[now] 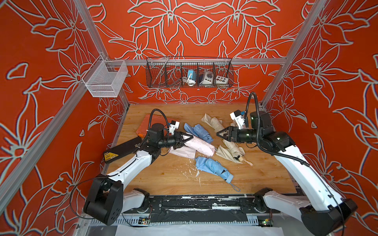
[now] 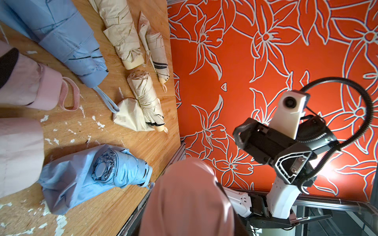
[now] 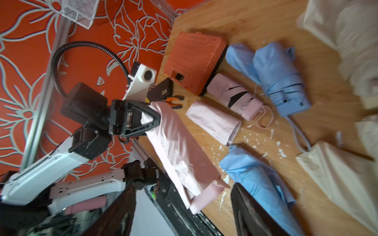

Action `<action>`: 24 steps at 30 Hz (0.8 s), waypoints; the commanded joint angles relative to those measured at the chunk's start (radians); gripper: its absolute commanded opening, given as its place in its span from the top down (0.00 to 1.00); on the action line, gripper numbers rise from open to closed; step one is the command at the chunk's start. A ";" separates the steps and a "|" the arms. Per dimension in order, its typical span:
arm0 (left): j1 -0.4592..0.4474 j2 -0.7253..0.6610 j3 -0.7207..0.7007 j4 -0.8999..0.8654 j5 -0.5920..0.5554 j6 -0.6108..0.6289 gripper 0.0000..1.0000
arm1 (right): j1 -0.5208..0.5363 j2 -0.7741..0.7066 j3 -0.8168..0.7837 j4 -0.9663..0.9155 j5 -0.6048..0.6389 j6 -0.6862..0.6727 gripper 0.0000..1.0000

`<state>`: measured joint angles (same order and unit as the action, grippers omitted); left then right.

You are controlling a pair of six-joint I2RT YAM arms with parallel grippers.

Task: Take umbrellas out of sleeves
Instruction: Take out the umbrella from the umbrella sleeve.

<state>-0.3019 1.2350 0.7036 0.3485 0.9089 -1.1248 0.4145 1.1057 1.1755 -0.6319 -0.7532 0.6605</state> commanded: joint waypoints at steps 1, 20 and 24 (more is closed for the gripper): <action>0.001 -0.034 0.008 0.152 -0.001 -0.075 0.83 | -0.005 -0.036 -0.060 0.131 -0.201 0.182 0.32; 0.012 -0.051 -0.020 0.347 -0.031 -0.227 0.83 | -0.021 -0.104 -0.332 0.465 -0.227 0.518 0.45; 0.012 -0.048 -0.027 0.388 -0.034 -0.253 0.83 | -0.025 -0.102 -0.363 0.555 -0.222 0.583 0.46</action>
<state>-0.2943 1.2167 0.6792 0.6182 0.8730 -1.3411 0.3992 1.0122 0.8375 -0.1802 -0.9676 1.1683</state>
